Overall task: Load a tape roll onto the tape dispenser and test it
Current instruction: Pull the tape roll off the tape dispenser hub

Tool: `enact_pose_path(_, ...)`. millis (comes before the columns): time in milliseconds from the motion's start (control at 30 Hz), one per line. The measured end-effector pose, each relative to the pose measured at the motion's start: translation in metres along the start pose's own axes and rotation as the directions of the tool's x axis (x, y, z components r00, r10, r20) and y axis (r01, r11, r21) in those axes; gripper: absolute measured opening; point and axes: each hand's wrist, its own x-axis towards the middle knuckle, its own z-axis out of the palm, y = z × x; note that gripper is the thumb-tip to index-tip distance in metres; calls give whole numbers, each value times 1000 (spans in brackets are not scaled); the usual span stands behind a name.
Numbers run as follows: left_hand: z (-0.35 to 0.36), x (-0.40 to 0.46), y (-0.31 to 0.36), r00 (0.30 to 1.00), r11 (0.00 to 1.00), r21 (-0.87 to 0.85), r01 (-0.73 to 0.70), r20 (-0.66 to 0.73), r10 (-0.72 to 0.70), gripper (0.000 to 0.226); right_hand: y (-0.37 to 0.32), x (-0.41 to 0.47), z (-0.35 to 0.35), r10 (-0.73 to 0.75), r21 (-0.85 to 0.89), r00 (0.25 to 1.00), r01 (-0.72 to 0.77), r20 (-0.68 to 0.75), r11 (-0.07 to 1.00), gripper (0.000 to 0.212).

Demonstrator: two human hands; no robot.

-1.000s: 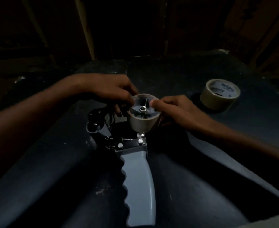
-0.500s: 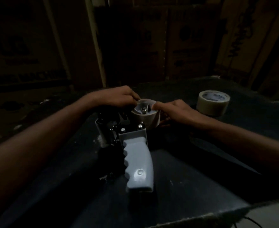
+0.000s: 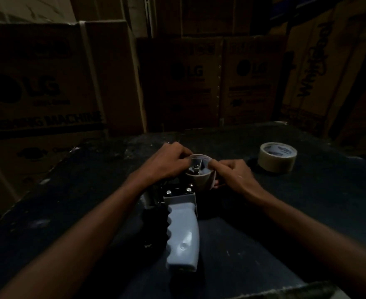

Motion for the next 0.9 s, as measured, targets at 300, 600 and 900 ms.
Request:
enact_pose_path(300, 2, -12, 1, 994, 995, 46, -86, -60, 89, 32, -5, -8, -1, -13, -12, 1000, 13, -3, 1000, 32)
enact_pose_path(600, 0, -4, -1, 998, 999, 14, -53, -19, 53, 29, 1, 4, -4, 45, -28, 998, -44, 51, 999, 40)
enact_pose_path(900, 1, -2, -3, 996, 998, 5, -57, -73, 57, 30, 2, 11, -4, 71, -51, 996, -68, 56, 996, 35)
